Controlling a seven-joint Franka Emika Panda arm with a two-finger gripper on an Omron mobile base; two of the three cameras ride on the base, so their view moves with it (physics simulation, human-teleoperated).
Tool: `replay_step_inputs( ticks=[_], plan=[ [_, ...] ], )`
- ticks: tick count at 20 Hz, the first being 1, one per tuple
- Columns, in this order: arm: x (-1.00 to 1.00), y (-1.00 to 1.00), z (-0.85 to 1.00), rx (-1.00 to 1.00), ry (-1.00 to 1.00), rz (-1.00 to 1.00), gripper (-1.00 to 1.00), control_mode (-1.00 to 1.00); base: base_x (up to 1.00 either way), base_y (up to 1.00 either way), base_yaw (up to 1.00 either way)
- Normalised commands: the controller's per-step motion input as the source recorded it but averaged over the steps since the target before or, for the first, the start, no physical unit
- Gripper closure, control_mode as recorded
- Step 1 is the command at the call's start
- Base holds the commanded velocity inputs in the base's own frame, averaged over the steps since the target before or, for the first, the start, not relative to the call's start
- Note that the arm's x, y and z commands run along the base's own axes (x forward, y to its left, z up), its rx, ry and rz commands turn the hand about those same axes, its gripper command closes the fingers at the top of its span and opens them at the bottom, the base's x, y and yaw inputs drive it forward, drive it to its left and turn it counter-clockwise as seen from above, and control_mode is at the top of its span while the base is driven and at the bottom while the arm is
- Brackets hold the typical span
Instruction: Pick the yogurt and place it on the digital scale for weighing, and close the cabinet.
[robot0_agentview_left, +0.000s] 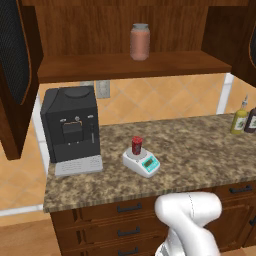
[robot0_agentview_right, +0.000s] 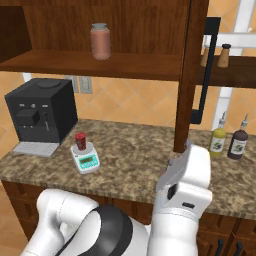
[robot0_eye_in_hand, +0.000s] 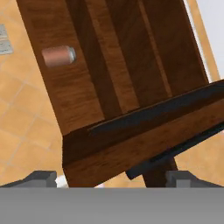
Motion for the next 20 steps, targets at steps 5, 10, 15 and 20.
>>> replay_step_inputs(
  ticks=[5,10,15,20],
  plan=[
    [0.08,-0.59,-0.17,0.1,0.09,0.08,-1.0,-1.0,0.0,0.0,0.0],
    [0.78,-0.42,-0.24,0.17,0.06,0.15,-1.0,-1.0,0.0,0.0,0.0],
    [0.88,-0.42,-0.1,0.22,0.0,0.15,-1.0,-1.0,0.0,0.0,0.0],
    [0.42,-0.71,0.0,0.18,0.0,0.08,-1.0,-1.0,0.0,0.0,0.0]
  ],
)
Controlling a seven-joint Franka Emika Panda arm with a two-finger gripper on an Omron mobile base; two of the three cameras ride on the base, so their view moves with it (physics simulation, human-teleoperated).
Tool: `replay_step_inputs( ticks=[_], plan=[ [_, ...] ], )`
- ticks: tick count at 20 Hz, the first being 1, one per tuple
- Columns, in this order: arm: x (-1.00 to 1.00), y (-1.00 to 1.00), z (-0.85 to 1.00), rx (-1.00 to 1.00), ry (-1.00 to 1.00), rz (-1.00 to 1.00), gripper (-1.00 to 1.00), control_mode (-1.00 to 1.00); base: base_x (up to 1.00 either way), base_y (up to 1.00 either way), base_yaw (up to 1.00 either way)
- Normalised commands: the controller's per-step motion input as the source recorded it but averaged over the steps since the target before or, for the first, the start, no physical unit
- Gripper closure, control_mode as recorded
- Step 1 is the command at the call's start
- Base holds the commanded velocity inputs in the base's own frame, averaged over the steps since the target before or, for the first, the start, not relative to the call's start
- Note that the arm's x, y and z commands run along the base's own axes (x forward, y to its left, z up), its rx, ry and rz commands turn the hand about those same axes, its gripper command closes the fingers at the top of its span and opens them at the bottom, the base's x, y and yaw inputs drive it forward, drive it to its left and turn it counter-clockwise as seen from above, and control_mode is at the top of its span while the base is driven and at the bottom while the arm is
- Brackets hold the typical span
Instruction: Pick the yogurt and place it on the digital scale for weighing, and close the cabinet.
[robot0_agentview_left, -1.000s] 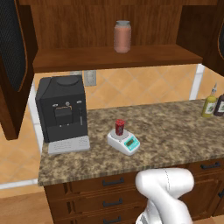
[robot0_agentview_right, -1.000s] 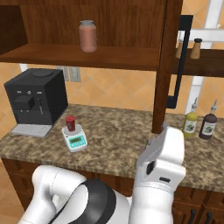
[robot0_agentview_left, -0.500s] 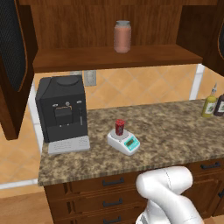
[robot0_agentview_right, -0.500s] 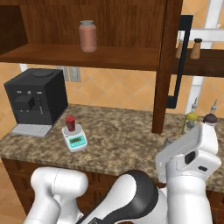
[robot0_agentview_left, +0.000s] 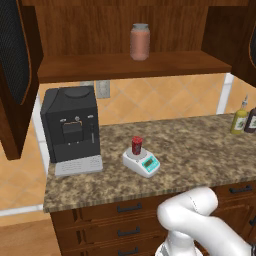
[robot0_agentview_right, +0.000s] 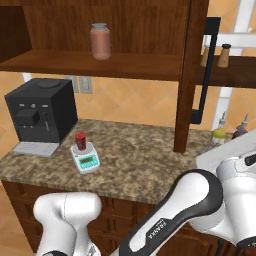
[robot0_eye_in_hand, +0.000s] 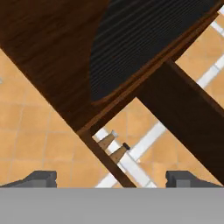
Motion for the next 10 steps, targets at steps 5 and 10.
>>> replay_step_inputs(
  ticks=[5,10],
  plan=[
    [0.0,-0.13,0.19,0.11,-0.21,0.05,-1.0,-1.0,0.0,0.0,0.0],
    [-0.06,0.41,0.67,0.12,-0.39,0.1,-1.0,-1.0,0.0,0.0,0.0]
  ],
)
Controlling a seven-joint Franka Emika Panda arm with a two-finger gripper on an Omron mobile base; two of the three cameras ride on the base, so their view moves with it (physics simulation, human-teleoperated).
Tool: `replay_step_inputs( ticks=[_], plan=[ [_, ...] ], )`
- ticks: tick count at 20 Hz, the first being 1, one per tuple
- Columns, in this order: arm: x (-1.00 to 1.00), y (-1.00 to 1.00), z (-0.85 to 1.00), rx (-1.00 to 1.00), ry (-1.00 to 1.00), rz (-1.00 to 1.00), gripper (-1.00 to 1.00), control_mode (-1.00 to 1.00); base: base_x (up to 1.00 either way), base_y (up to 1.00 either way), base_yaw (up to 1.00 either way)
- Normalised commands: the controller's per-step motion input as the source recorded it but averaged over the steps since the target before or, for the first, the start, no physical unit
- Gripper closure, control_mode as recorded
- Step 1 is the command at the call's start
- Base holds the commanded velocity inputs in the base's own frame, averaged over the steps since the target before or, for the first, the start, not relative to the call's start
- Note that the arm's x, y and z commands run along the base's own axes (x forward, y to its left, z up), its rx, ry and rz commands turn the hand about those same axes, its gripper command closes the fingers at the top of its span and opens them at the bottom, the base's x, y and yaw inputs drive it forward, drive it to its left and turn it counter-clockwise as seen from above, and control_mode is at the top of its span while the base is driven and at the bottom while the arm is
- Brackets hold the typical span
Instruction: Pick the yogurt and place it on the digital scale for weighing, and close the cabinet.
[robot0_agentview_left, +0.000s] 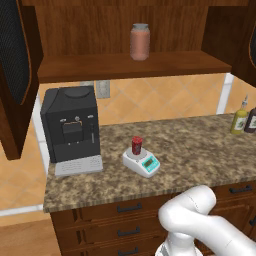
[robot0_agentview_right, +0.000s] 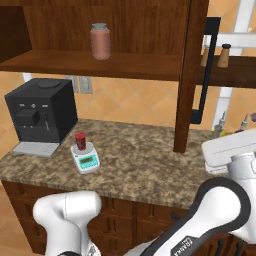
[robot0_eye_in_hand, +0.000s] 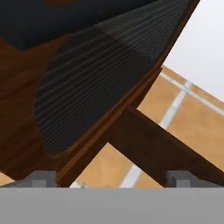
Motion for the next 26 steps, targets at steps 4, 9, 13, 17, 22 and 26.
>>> replay_step_inputs(
  ticks=[4,9,13,17,22,26],
  plan=[
    [0.11,1.0,0.35,-0.01,-0.25,0.01,-1.0,-1.0,0.0,0.0,0.0],
    [0.11,1.0,0.21,-0.1,-0.11,0.0,-1.0,-1.0,0.0,0.0,0.0],
    [0.07,1.0,0.44,-0.19,-0.04,0.0,-1.0,-1.0,0.0,0.0,0.0],
    [0.7,1.0,0.11,-0.27,0.0,0.0,-1.0,-1.0,0.0,0.0,0.0],
    [0.69,1.0,0.0,-0.29,0.0,-0.07,-1.0,-1.0,0.0,0.0,0.0],
    [0.61,1.0,0.0,-0.29,0.0,-0.18,-1.0,-1.0,0.0,0.0,0.0]
  ],
)
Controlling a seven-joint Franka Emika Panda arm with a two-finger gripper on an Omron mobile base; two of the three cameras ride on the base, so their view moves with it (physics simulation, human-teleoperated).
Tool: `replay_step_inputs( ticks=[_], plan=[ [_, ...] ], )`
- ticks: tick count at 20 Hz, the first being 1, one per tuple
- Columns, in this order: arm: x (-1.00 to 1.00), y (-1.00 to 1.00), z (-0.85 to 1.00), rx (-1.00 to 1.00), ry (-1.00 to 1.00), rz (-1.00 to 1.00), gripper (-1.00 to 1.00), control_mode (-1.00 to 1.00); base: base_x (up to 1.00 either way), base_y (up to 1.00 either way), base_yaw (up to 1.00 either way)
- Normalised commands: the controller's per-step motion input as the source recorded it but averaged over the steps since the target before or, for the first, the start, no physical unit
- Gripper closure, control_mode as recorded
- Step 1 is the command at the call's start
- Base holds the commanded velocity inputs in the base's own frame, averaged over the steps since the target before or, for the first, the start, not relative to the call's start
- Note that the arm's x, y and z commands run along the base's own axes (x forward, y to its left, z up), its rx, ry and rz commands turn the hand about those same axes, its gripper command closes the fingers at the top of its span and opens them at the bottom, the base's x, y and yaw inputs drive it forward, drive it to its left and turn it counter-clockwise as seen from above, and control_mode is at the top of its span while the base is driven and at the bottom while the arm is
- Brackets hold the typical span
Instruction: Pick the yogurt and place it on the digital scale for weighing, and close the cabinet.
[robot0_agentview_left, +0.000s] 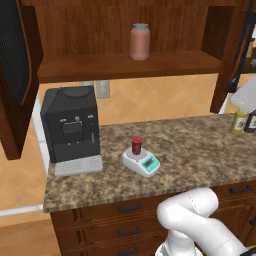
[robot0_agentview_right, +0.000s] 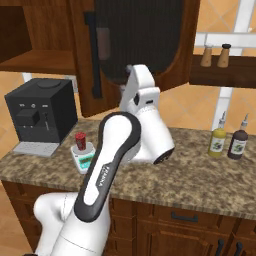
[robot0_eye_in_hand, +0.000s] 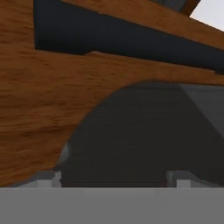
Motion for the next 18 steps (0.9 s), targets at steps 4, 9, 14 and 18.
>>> replay_step_inputs(
  ticks=[4,9,14,18],
  plan=[
    [0.67,1.0,0.0,-0.26,0.0,-0.21,-1.0,-1.0,0.0,0.0,0.0],
    [0.81,1.0,-0.01,-0.15,0.0,-0.18,-1.0,-1.0,0.0,0.0,0.0],
    [1.0,0.62,-0.01,0.0,0.0,-0.03,-1.0,-1.0,0.0,0.0,0.0],
    [0.92,0.01,-0.01,0.03,0.0,0.0,-1.0,-1.0,0.0,0.0,0.0]
  ],
)
